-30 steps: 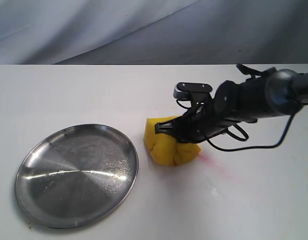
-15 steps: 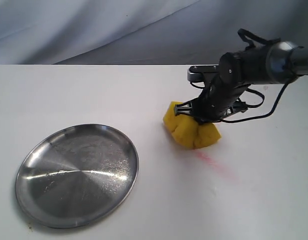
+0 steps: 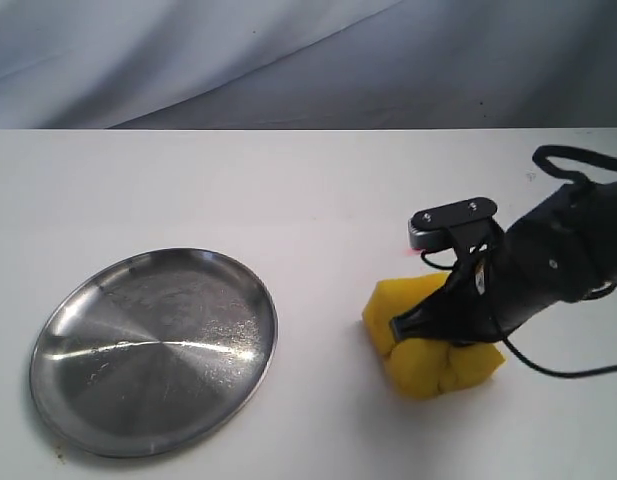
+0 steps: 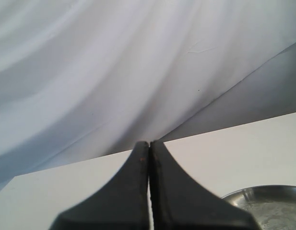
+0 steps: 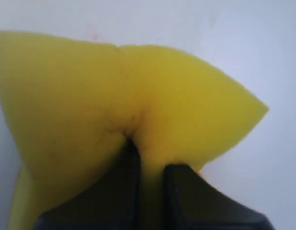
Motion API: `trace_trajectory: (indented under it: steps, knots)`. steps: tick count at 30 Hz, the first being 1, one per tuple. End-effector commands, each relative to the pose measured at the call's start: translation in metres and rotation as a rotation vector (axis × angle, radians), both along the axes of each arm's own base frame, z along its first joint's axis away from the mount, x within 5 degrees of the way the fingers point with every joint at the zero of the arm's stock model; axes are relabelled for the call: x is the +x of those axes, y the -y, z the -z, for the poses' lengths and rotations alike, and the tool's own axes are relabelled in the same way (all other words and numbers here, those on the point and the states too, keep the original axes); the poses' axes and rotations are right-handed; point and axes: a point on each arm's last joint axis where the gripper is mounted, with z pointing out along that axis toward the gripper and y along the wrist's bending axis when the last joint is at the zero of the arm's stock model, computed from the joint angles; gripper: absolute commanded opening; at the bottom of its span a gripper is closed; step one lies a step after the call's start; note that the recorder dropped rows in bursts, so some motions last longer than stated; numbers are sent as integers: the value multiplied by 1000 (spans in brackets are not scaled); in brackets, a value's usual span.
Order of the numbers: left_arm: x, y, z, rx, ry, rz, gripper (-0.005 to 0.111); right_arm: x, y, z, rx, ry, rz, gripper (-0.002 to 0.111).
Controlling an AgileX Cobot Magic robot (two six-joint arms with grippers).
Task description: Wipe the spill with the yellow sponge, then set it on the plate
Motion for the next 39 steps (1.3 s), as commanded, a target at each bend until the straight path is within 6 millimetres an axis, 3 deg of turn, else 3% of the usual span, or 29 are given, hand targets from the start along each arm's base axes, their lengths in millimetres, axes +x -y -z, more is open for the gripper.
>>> trace_trajectory:
  steps: [1, 4, 14, 18, 23, 26, 30, 34, 39]
  knots:
    - [0, 0, -2, -18, 14, 0, 0, -41, -18, 9, -51, -71, -94, 0]
    - [0, 0, -2, -18, 14, 0, 0, -38, -38, 4, 46, -14, -75, 0]
    - [0, 0, -2, -18, 14, 0, 0, 84, -119, 6, -246, 94, -106, 0]
    - [0, 0, -2, -18, 14, 0, 0, 109, -123, 8, -270, 93, -49, 0]
    - [0, 0, -2, -18, 14, 0, 0, 131, -99, 7, -284, 42, 58, 0]
    - [0, 0, -2, -18, 14, 0, 0, 133, -83, 9, -329, -7, 96, 0]
    - [0, 0, -2, -18, 14, 0, 0, 118, -69, 13, -357, -32, 72, 0]
    - [0, 0, -2, -18, 14, 0, 0, 91, -54, 19, -326, -48, 57, 0]
    - [0, 0, -2, -18, 14, 0, 0, 42, -42, 17, -220, -43, -22, 0]
